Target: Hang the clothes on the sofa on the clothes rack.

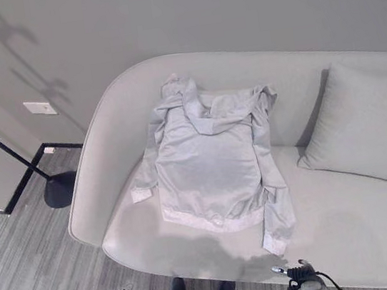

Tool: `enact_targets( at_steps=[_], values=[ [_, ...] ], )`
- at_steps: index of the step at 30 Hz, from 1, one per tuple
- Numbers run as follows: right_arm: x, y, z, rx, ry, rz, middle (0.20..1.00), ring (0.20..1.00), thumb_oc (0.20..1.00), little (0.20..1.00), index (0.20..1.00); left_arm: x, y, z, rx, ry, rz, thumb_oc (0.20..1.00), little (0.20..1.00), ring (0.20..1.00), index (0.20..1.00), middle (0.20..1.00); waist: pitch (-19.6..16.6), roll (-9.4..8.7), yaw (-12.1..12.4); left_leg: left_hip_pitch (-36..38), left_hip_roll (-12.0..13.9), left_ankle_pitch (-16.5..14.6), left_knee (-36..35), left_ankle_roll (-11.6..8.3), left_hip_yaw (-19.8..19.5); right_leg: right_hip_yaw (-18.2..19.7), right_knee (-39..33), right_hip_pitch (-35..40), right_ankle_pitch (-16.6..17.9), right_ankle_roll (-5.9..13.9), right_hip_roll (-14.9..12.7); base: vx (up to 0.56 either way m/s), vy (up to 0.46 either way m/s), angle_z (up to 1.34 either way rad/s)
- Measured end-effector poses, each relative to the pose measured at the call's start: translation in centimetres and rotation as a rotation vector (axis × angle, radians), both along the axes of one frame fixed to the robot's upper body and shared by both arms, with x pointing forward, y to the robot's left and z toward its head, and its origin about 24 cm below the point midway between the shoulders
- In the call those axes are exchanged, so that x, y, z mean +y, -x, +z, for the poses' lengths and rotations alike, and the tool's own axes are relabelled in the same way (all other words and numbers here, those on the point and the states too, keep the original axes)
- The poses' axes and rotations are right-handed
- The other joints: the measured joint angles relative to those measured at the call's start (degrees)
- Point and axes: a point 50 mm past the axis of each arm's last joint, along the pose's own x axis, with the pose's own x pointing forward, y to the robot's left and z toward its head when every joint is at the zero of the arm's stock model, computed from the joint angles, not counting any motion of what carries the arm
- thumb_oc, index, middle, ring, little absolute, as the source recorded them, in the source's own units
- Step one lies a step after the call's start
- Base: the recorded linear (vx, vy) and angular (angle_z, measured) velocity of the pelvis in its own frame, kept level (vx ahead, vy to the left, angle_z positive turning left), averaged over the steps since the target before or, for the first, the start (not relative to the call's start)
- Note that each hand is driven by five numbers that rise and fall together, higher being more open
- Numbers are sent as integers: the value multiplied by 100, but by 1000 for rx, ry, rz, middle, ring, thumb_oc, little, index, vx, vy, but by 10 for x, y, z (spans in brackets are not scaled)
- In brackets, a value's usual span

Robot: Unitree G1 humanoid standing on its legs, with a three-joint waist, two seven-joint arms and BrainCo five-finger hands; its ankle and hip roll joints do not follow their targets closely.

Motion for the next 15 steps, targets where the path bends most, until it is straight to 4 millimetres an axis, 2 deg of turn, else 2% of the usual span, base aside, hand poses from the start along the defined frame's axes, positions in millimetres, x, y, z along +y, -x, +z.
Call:
enact_targets(
  at_steps=[4,10,13,14,15],
  values=[
    [1,-6,1,-13,-2,9,1000,1000,1000,1000,1000,6,1,1,-5,-9,30,1000,1000,1000,1000,1000,-3,7,27,79,-66,-55,27,116,96,93,3,33,46,22,-64,51,118,-10],
    [3,-19,5,-42,-15,31,1000,1000,1000,1000,1000,13,2,3,4,-35,11,1000,1000,1000,1000,1000,39,-49,36,62,-174,-94,2,176,239,254,77,-102,115,127,-188,-10,150,-12],
    [3,-29,8,-67,-11,46,1000,1000,1000,1000,1000,13,0,3,2,-37,3,1000,1000,1000,1000,1000,151,-38,20,12,-184,-110,1,277,342,381,513,-403,68,196,-280,-23,127,-23],
    [2,-31,9,-79,-9,50,1000,1000,1000,1000,1000,13,-5,4,-8,-37,1,1000,1000,1000,1000,1000,208,-5,20,-20,-170,-95,2,345,377,418,773,-567,61,206,-318,-4,101,-17],
    [3,-37,11,-94,-8,54,1000,1000,1000,1000,1000,14,-13,6,-27,-42,-7,1000,1000,1000,1000,1000,337,54,4,-12,-112,-80,20,501,428,490,1216,-805,48,225,-368,28,74,-12]
  ],
)
